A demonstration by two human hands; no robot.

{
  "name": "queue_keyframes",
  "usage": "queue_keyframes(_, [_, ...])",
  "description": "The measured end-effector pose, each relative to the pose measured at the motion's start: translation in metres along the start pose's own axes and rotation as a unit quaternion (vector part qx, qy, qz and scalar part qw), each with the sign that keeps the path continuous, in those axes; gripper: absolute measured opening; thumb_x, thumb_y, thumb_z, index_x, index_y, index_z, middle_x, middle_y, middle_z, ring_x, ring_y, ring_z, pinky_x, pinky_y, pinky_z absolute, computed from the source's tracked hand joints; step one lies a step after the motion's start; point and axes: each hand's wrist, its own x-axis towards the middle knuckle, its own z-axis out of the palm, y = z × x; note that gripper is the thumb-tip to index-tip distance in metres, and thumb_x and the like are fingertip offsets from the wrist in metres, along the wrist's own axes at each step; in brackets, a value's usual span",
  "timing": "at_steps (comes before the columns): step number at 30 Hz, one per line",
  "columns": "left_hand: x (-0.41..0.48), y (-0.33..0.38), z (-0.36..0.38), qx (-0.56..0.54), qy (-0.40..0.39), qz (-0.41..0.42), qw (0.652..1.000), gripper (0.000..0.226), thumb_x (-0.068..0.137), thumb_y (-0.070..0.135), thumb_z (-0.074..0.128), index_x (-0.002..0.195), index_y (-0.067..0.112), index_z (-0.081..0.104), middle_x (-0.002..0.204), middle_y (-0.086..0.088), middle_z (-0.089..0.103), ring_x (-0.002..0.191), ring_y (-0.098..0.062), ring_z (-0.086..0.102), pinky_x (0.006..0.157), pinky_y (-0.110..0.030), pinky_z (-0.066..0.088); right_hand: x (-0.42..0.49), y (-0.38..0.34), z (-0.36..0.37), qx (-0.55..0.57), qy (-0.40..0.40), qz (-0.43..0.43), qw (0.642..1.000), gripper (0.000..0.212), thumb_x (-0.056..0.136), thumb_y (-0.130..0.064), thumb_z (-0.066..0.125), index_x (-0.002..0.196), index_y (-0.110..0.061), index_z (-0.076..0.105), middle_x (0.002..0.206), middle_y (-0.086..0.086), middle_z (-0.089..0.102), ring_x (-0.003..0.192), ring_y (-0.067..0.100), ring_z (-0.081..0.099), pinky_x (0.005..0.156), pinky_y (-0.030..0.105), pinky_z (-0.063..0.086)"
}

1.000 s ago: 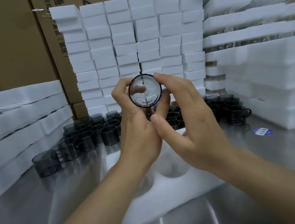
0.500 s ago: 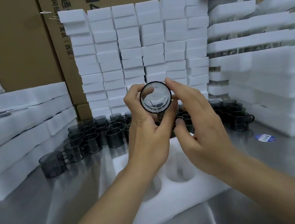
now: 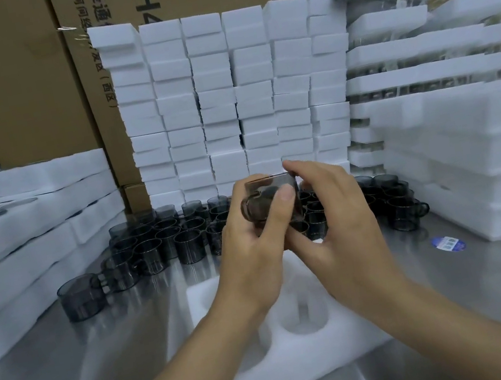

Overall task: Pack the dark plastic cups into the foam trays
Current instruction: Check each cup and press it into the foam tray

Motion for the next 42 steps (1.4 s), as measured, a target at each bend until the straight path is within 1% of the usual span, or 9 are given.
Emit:
queue_keyframes(2, [0.001,0.001,0.0,-0.025,0.01,-0.009,1.0,0.043,0.094,0.056,0.065,0.127,0.03,0.06,0.097,0.002,0.075,0.092,-0.02,0.075,0.062,-0.018,0.051,0.0,-0.001,0.001,0.012,-0.012,0.017,1.0,0.065,0.091,-0.033,0.075,0.15,-0.03,0.05,0.139,-0.019,0.056,0.131,0.006,0.053,0.11,0.026,0.044])
queue_keyframes(5, [0.001,0.003,-0.002,-0.041,0.018,-0.02,0.999,0.043,0.101,0.054,0.048,0.126,0.022,0.063,0.095,0.002,0.076,0.07,-0.006,0.066,0.056,-0.012,0.046,-0.001,-0.003,0.001,0.057,-0.027,0.08,0.995,0.068,0.092,-0.048,0.073,0.153,-0.035,0.047,0.136,-0.024,0.06,0.132,0.003,0.056,0.107,0.017,0.044])
queue_keyframes(10, [0.005,0.004,-0.005,-0.007,0.035,-0.057,0.998,0.049,0.1,0.059,0.042,0.102,0.021,0.073,0.088,-0.009,0.075,0.062,-0.015,0.059,0.055,-0.029,0.035,0.001,-0.006,-0.003,0.134,-0.028,0.133,0.982,0.068,0.094,-0.064,0.062,0.155,-0.038,0.047,0.124,-0.03,0.068,0.124,-0.007,0.06,0.102,0.02,0.045])
queue_keyframes(12, [0.007,0.005,-0.007,-0.009,0.043,-0.069,0.997,0.042,0.098,0.057,0.046,0.089,0.026,0.073,0.081,-0.006,0.072,0.06,-0.017,0.059,0.054,-0.032,0.034,0.002,-0.008,-0.004,0.165,-0.023,0.145,0.975,0.058,0.097,-0.059,0.063,0.149,-0.038,0.052,0.117,-0.028,0.072,0.115,-0.004,0.067,0.098,0.023,0.05])
queue_keyframes(20, [0.005,0.005,-0.007,-0.002,0.043,-0.064,0.997,0.061,0.097,0.051,0.041,0.118,-0.005,0.054,0.101,-0.037,0.067,0.068,-0.023,0.059,0.053,-0.029,0.036,0.004,-0.015,-0.007,0.183,-0.041,0.144,0.972,0.051,0.09,-0.052,0.076,0.137,-0.04,0.059,0.115,-0.018,0.073,0.105,0.007,0.07,0.086,0.015,0.052])
queue_keyframes(26, [0.002,0.008,-0.007,0.005,0.03,-0.075,0.997,0.055,0.098,0.056,0.044,0.121,0.011,0.066,0.11,-0.001,0.08,0.073,-0.008,0.067,0.062,-0.036,0.04,0.004,-0.01,-0.004,0.173,-0.04,0.149,0.973,0.064,0.09,-0.051,0.071,0.15,-0.037,0.052,0.125,-0.017,0.07,0.114,0.006,0.067,0.097,0.034,0.055])
queue_keyframes(29, [0.001,0.01,-0.006,0.019,0.026,-0.064,0.997,0.041,0.096,0.06,0.054,0.12,0.03,0.068,0.095,0.01,0.077,0.076,-0.007,0.068,0.063,-0.034,0.044,0.003,-0.008,-0.004,0.166,-0.046,0.145,0.974,0.068,0.091,-0.049,0.069,0.155,-0.037,0.049,0.127,-0.025,0.066,0.119,0.0,0.064,0.097,0.027,0.055])
queue_keyframes(36, [0.004,0.012,-0.012,-0.009,0.034,-0.109,0.993,0.048,0.088,0.051,0.069,0.119,0.014,0.07,0.11,0.001,0.081,0.089,-0.014,0.076,0.065,-0.032,0.049,0.002,-0.008,-0.003,0.234,0.038,0.131,0.963,0.047,0.095,-0.037,0.07,0.14,-0.036,0.057,0.13,-0.019,0.067,0.106,0.01,0.071,0.087,0.022,0.057])
queue_keyframes(42, [0.002,0.01,-0.012,0.031,-0.038,-0.13,0.99,0.049,0.083,0.05,0.075,0.119,0.016,0.074,0.108,0.005,0.081,0.095,-0.011,0.074,0.076,-0.034,0.049,0.005,-0.012,-0.007,0.249,0.087,0.107,0.959,0.02,0.108,-0.015,0.059,0.126,-0.016,0.067,0.116,-0.011,0.073,0.106,0.005,0.071,0.083,0.013,0.053])
